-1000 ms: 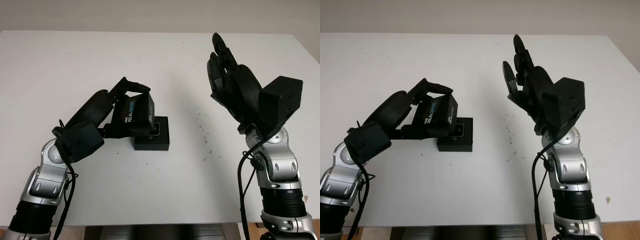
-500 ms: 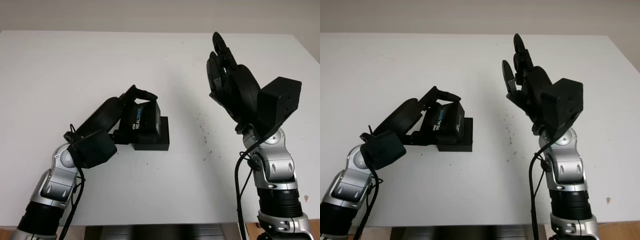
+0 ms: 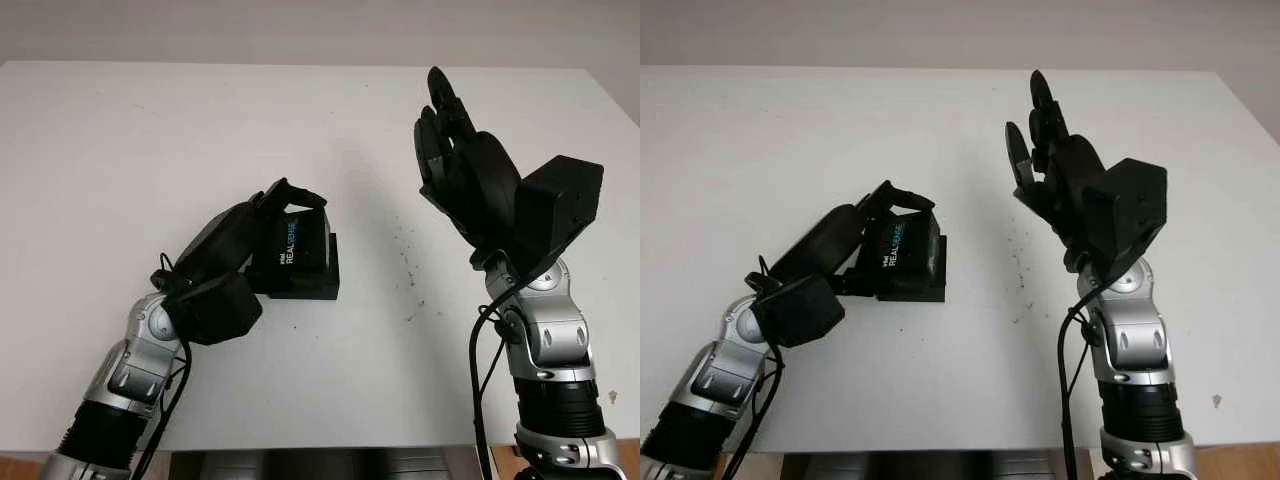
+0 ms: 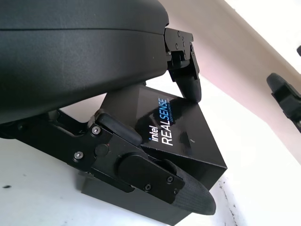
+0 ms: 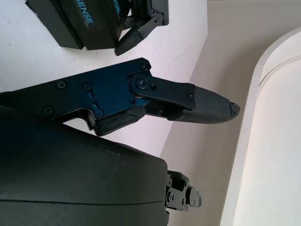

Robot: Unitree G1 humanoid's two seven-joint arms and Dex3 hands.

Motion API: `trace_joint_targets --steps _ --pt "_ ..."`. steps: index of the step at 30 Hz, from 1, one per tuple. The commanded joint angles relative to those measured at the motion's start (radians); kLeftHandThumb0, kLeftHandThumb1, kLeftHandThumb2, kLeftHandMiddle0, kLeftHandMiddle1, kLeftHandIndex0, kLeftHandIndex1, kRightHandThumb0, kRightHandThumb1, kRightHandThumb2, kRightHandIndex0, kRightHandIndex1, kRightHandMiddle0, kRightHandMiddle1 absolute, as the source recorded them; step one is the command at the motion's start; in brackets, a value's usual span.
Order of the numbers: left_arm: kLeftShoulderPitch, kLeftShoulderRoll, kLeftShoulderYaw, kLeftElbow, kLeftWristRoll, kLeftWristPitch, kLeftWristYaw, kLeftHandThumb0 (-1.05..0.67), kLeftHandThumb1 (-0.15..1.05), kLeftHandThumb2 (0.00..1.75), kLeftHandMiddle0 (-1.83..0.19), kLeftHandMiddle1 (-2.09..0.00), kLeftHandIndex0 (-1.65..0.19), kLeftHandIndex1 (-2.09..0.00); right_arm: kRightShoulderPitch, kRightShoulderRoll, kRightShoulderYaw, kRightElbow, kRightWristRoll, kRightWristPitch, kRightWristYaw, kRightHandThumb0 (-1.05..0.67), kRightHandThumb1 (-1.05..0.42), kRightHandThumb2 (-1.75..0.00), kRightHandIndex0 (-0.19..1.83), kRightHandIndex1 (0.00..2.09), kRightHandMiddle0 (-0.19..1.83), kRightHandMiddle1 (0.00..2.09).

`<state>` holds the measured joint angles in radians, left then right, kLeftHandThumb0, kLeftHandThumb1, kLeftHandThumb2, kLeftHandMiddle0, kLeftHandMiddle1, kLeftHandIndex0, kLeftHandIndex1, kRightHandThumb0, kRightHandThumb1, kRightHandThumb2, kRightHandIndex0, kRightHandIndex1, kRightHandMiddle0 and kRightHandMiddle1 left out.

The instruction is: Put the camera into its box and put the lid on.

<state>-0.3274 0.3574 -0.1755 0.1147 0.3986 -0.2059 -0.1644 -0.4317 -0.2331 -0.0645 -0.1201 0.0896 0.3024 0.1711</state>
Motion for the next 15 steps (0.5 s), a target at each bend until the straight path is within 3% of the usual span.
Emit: trace_joint_targets --steps 1,8,15 --pt "-0.039 -0.013 -0.007 0.027 0.009 -0.024 0.025 -0.2 1.05 0.16 -0.06 -1.63 -0.04 -1.35 0.006 -0.007 -0.007 -0.009 0.0 -0.006 0.003 -0.73 -1.05 -0.63 -0.14 0.06 -0.17 0.05" --pt "-0.069 -0.04 -0.032 0.1 0.033 -0.08 0.073 -0.21 1.05 0.18 -0.03 -1.78 -0.01 -1.42 0.007 -0.005 -0.008 -0.007 0.002 -0.016 0.011 -0.73 -1.05 -0.63 -0.14 0.06 -0.17 0.05" --pt "-0.071 -0.058 -0.044 0.091 0.031 -0.068 0.057 -0.2 1.05 0.16 0.0 -1.78 0.01 -1.43 0.007 -0.003 -0.005 -0.004 0.001 -0.02 0.011 -0.72 -1.05 -0.64 -0.14 0.06 -0.17 0.05"
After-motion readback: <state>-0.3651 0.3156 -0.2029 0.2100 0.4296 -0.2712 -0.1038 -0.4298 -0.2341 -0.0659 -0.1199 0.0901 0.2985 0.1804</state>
